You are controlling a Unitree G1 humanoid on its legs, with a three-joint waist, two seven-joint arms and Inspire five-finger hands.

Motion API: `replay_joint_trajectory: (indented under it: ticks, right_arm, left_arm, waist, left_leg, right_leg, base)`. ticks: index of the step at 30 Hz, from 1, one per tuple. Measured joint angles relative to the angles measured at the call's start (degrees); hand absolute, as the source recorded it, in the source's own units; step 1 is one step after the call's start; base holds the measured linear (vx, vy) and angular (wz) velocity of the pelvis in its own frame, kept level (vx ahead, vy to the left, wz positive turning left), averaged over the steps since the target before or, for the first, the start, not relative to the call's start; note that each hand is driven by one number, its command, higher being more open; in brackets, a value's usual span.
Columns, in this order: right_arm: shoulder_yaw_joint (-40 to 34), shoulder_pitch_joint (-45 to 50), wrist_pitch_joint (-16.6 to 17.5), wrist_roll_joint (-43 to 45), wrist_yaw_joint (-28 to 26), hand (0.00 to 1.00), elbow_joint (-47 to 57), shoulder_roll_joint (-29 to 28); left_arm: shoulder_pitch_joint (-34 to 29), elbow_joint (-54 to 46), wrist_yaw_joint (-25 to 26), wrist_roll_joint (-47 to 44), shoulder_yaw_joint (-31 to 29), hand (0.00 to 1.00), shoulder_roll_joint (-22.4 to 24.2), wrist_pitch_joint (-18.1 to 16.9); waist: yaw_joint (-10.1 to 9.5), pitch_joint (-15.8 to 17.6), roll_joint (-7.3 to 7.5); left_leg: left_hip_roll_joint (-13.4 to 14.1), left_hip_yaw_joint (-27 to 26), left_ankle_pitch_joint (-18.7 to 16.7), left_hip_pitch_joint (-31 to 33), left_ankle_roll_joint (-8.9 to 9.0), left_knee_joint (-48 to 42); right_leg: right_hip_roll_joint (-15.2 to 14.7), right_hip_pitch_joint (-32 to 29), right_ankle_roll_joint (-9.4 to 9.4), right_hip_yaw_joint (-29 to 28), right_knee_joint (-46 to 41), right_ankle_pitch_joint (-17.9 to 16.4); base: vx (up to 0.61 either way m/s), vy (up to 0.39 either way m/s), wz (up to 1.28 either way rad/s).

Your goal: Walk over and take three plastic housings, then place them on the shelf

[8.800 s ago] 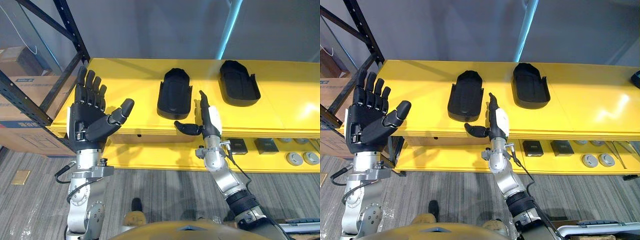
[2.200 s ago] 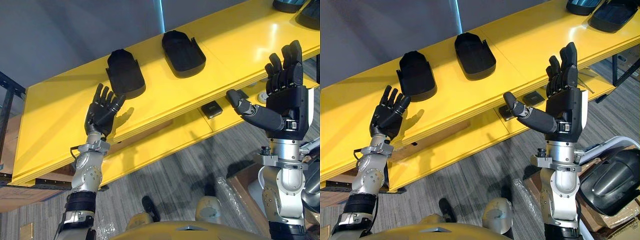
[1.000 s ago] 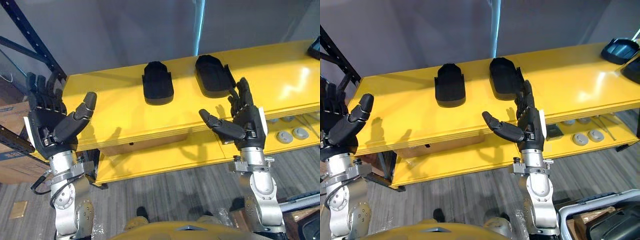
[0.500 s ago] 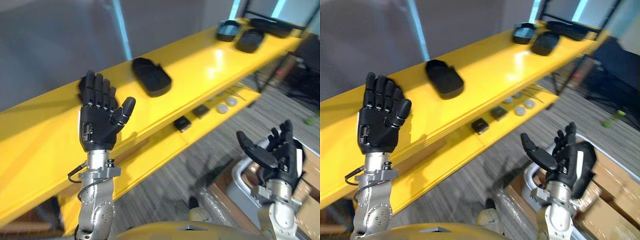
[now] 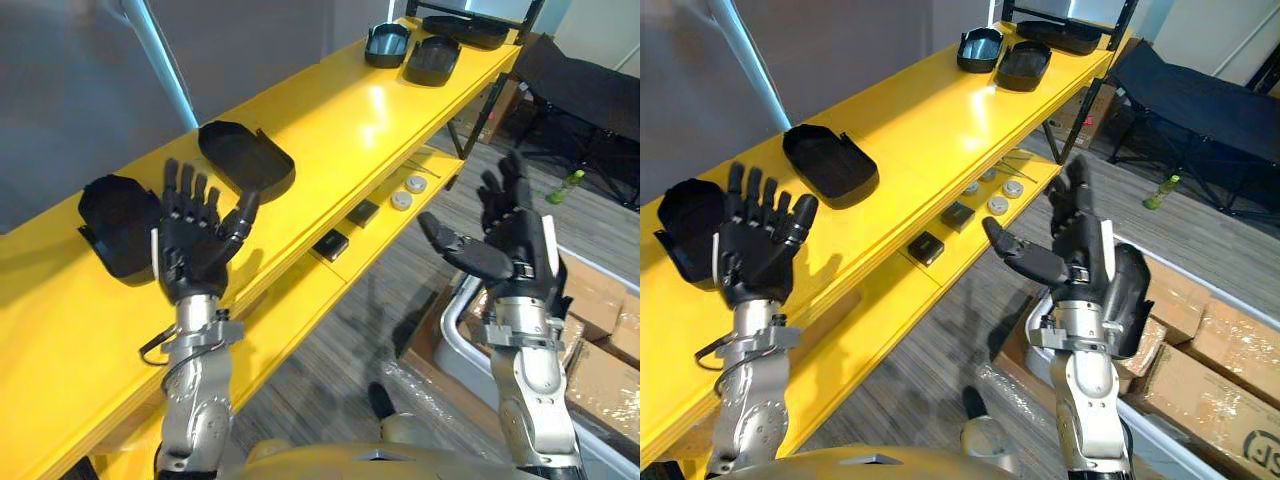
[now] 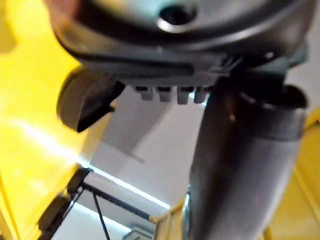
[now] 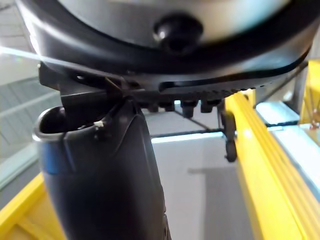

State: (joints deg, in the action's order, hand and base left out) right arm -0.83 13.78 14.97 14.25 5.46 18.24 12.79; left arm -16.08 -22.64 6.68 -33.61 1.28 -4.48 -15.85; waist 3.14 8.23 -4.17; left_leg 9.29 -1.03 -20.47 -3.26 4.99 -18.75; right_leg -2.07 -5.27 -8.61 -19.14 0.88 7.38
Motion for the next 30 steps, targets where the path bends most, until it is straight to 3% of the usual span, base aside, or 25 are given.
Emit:
replay_joint_trajectory:
  ticks: [4, 8, 9, 10, 11, 13, 15, 16, 18, 19, 20, 21, 22, 23, 24, 25, 26, 27, 28, 30]
  right_arm:
    - [2.25, 7.38, -1.54, 0.46, 1.56, 1.00, -0.29, -2.89]
    - [3.08, 16.84, -1.22, 3.08, -0.67, 1.00, 0.19, -7.80]
    - [3.48, 17.77, -0.82, 5.20, -2.22, 1.00, 0.18, -8.11]
    - [4.73, 15.58, -0.27, 6.61, -3.32, 1.00, 0.11, -7.70]
    - [5.10, 14.67, 0.10, 6.77, -3.47, 1.00, 0.03, -7.60]
    - [10.35, 3.37, 2.18, 5.27, -2.22, 1.00, -3.11, -3.83]
    - [13.24, -1.97, 2.75, 3.24, -0.34, 1.00, -5.95, -2.53]
    - [16.79, -6.89, 2.86, 1.10, 2.67, 1.00, -9.37, -2.57]
    - [19.23, -8.98, 2.85, -1.46, 4.51, 1.00, -11.66, -4.07]
    - [19.49, -9.13, 2.83, -2.28, 4.73, 1.00, -12.02, -4.60]
    - [19.65, -9.03, 2.81, -3.17, 4.69, 1.00, -12.83, -5.93]
    - [19.40, -8.42, 2.75, -5.04, 4.69, 1.00, -13.79, -6.95]
    - [18.88, -6.95, 2.75, -5.00, 4.45, 1.00, -13.81, -7.49]
    - [18.25, -5.51, 2.74, -4.68, 3.72, 1.00, -13.74, -8.05]
    - [15.85, -2.85, 2.64, -3.72, 2.35, 1.00, -13.71, -7.93]
    - [12.98, -0.90, 2.13, -1.62, 1.05, 1.00, -13.70, -6.55]
    - [11.01, 0.28, 1.75, -1.28, 0.77, 1.00, -13.71, -5.60]
    - [6.92, 3.50, 1.44, -0.38, 0.73, 1.00, -13.67, -4.49]
    - [5.22, 5.16, 1.45, -0.06, 0.73, 1.00, -13.49, -4.06]
    - [0.54, 9.90, 1.53, 0.78, 0.72, 1.00, -10.55, -3.26]
  left_arm:
    - [-2.48, -0.34, -1.99, -0.60, -1.48, 1.00, 0.03, -0.81]
    - [-5.18, -3.39, -3.08, -1.98, 1.97, 1.00, -0.05, -2.44]
    - [-5.20, -3.44, -3.05, -1.94, 3.42, 1.00, -0.07, -2.81]
    - [-4.58, -3.42, -2.84, -1.93, 3.50, 1.00, -0.35, -2.78]
    - [-4.22, -3.47, -2.81, -1.95, 3.32, 1.00, -0.34, -2.78]
    - [-0.74, -1.94, -2.26, -2.07, 2.33, 1.00, -1.37, -2.31]
    - [0.33, -1.49, -2.10, -2.09, 2.34, 1.00, -1.28, -1.63]
    - [0.41, -1.46, -2.28, -2.60, 2.37, 1.00, -1.15, -1.35]
    - [-0.03, -1.47, -3.32, -5.28, 1.88, 1.00, -0.99, -1.20]
    - [-0.29, -1.46, -3.55, -6.25, 1.65, 1.00, -0.93, -1.14]
    - [-0.97, -1.46, -4.25, -9.71, 0.97, 1.00, -0.77, -0.55]
    - [-2.02, -1.24, -4.36, -12.69, 0.41, 1.00, -0.67, -0.09]
    - [-2.51, -0.09, -4.49, -14.09, 0.40, 1.00, -0.67, 0.04]
    - [-2.60, 0.51, -4.60, -14.47, 0.35, 1.00, -0.87, 0.43]
    - [-2.46, 2.67, -5.27, -15.48, 0.91, 1.00, 0.23, 1.79]
    - [-2.66, 4.50, -5.27, -15.52, 2.61, 1.00, 2.77, 3.37]
    - [-2.73, 5.16, -5.27, -15.80, 3.88, 1.00, 3.91, 4.75]
    - [-3.26, 5.20, -5.38, -16.57, 7.28, 1.00, 4.82, 7.13]
    - [-3.52, 5.16, -5.84, -16.68, 8.99, 1.00, 4.81, 7.70]
    - [-3.61, 4.07, -8.93, -16.29, 13.25, 1.00, 4.51, 8.61]
  waist:
    - [-0.23, 0.72, 1.05]
    - [0.24, 2.12, 2.61]
    - [0.21, 2.61, 2.77]
    - [0.12, 2.94, 2.32]
    - [-0.04, 3.30, 1.82]
    - [-0.93, 3.65, 1.68]
    - [-1.73, 3.95, 1.00]
    - [-3.07, 4.12, 0.28]
    - [-5.07, 3.92, 0.20]
    - [-5.49, 3.80, 0.24]
    - [-6.31, 3.45, 0.76]
    - [-6.28, 3.01, 1.46]
    - [-6.19, 2.56, 2.27]
    - [-6.16, 1.69, 3.80]
    - [-5.51, 1.04, 3.79]
    - [-3.90, 1.24, 2.01]
    - [-2.73, 1.47, 0.97]
    - [-0.46, 1.51, 0.89]
    - [0.46, 1.68, 1.17]
    - [1.34, 1.86, 1.57]
  left_leg:
    - [-2.25, 0.12, -0.15, 0.59, 0.54, -2.28]
    - [-3.56, -3.56, -1.93, -1.40, -1.00, -3.77]
    - [-3.60, -5.35, -2.55, -1.59, -1.62, -5.18]
    - [-2.77, -8.14, -2.11, -1.12, -2.66, -5.38]
    - [-2.52, -8.77, -1.87, -1.04, -2.93, -5.20]
    - [-1.60, -11.43, 0.29, -0.13, -3.12, -4.99]
    - [0.00, -11.52, 0.75, -0.12, -2.49, -5.47]
    - [2.60, -11.61, 1.44, 0.10, -1.25, -6.05]
    - [5.51, -11.70, 2.71, 1.30, 1.07, -5.94]
    - [6.33, -11.72, 3.08, 1.83, 1.74, -5.98]
    - [8.70, -11.91, 4.19, 3.10, 3.81, -6.10]
    - [11.09, -12.13, 5.39, 3.91, 6.07, -6.03]
    - [13.40, -12.39, 6.61, 4.27, 8.40, -5.76]
    - [14.22, -12.59, 7.30, 4.25, 9.61, -5.15]
    - [16.54, -11.88, 8.76, 3.78, 9.50, -3.53]
    - [19.13, -10.75, 12.12, 3.91, 8.43, -2.56]
    - [20.08, -10.53, 14.55, 4.04, 7.22, -2.15]
    - [20.33, -10.68, 20.41, 4.27, 4.47, -2.16]
    - [20.33, -10.76, 22.63, 4.33, 3.44, -2.52]
    - [16.91, -10.93, 18.78, 4.01, 4.91, -2.90]
  right_leg:
    - [-1.58, -0.91, -0.11, 0.03, -1.56, 0.12]
    - [-1.92, -1.76, -0.97, 0.54, -3.90, 0.86]
    - [-1.92, -1.90, -0.22, 2.73, -3.45, 2.72]
    - [-1.92, -1.85, 2.83, 4.63, 0.59, 8.20]
    - [-2.18, -2.30, 3.36, 5.72, -0.05, 7.63]
    - [-5.03, -8.78, 8.31, 16.95, -24.23, -7.63]
    - [-7.21, -9.22, 9.96, 19.61, -33.26, -10.93]
    - [-10.67, -7.98, 11.11, 21.90, -40.50, -12.81]
    - [-15.61, -6.34, 11.24, 22.75, -43.77, -12.87]
    - [-16.87, -6.08, 11.15, 22.75, -43.74, -12.78]
    - [-19.99, -5.48, 10.48, 23.18, -42.25, -12.16]
    - [-21.05, -4.73, 8.66, 23.89, -37.55, -10.99]
    - [-20.54, -2.92, 4.81, 25.17, -29.47, -8.19]
    - [-20.02, -1.76, 1.80, 26.03, -25.60, -5.24]
    - [-18.00, -0.25, -6.45, 28.52, -23.04, -12.44]
    - [-15.12, -0.06, -6.10, 29.76, -22.17, -15.52]
    - [-13.78, 0.11, -5.50, 29.94, -22.18, -15.69]
    - [-13.15, 1.20, -4.34, 30.52, -21.73, -16.28]
    - [-13.08, 2.27, -3.66, 30.80, -21.26, -16.40]
    - [-13.21, 3.63, -2.07, 30.27, -19.73, -16.38]
  base:
    - [0.00, 0.151, -0.09]
    - [-0.04, 0.083, -0.63]
    - [-0.17, 0.070, -1.00]
    - [-0.22, 0.057, -0.98]
    - [-0.26, 0.007, -0.91]
    - [-0.20, -0.053, -0.46]
    - [-0.10, -0.106, -0.11]
    - [-0.08, -0.171, -0.09]
    - [-0.05, -0.290, -0.10]
    - [-0.03, -0.369, -0.27]
    - [-0.02, -0.446, -0.48]
    - [0.00, -0.645, -0.71]
    - [0.00, -0.705, -0.68]
    - [0.01, -0.668, -0.68]
    - [0.03, -0.606, -0.60]
    - [0.04, -0.687, -0.46]
    - [0.05, -0.699, -0.18]
    - [0.06, -0.494, 0.03]
    - [0.07, -0.383, -0.03]
    - [0.05, -0.212, -0.40]
